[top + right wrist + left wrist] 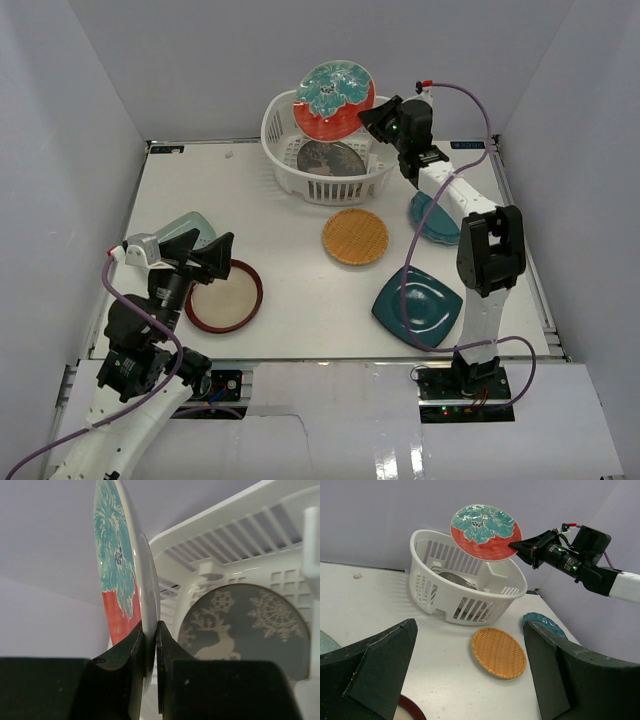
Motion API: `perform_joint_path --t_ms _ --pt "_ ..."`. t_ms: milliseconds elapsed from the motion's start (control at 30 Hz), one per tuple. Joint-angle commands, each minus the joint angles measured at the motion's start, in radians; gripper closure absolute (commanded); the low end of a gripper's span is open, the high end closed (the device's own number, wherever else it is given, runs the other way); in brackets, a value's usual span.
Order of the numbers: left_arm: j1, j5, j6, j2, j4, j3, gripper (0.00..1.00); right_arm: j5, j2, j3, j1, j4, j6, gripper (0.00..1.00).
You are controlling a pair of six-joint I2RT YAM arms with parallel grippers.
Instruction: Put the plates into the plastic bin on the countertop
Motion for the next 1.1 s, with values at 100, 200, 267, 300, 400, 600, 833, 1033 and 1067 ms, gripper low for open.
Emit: perform_joint_path --t_ms 100,200,267,300,400,600,833,1033,1067 --pt "0.005 0.019 -0.004 0.02 0.013 -0.001 0.02 -0.108 0.084 0.22 -0.005 -0.061 -0.041 0.92" --pt "0.005 0.021 -0.002 0.023 0.015 -0.004 0.02 -0.111 0.1 0.206 -0.004 -0.068 -0.034 0.92" --pt "0.005 0.024 -0.002 0.024 0.015 -0.004 0.02 -0.106 0.106 0.191 -0.004 -0.066 -0.023 0.92" --pt "0.004 0.024 -0.002 0.026 0.015 -0.006 0.02 -0.099 0.109 0.185 -0.005 -0.068 -0.023 0.92" --pt "0.005 0.024 -0.002 0.024 0.015 -0.006 0.02 -0.085 0.114 0.17 -0.005 -0.086 -0.026 0.89" --pt "0.005 0.021 -0.005 0.015 0.015 -0.006 0.02 -0.061 0.127 0.177 -0.005 -0.163 -0.048 0.57" --pt "0.005 0.019 -0.016 0.004 0.018 -0.001 0.02 0.004 0.158 0.232 -0.005 -0.339 -0.159 0.36" --pt "0.004 0.016 -0.017 -0.008 0.02 -0.003 0.02 0.093 0.232 0.363 0.005 -0.531 -0.29 0.22" --pt "0.005 0.016 -0.019 -0.008 0.02 -0.001 0.02 0.104 0.247 0.39 0.012 -0.546 -0.305 0.2"
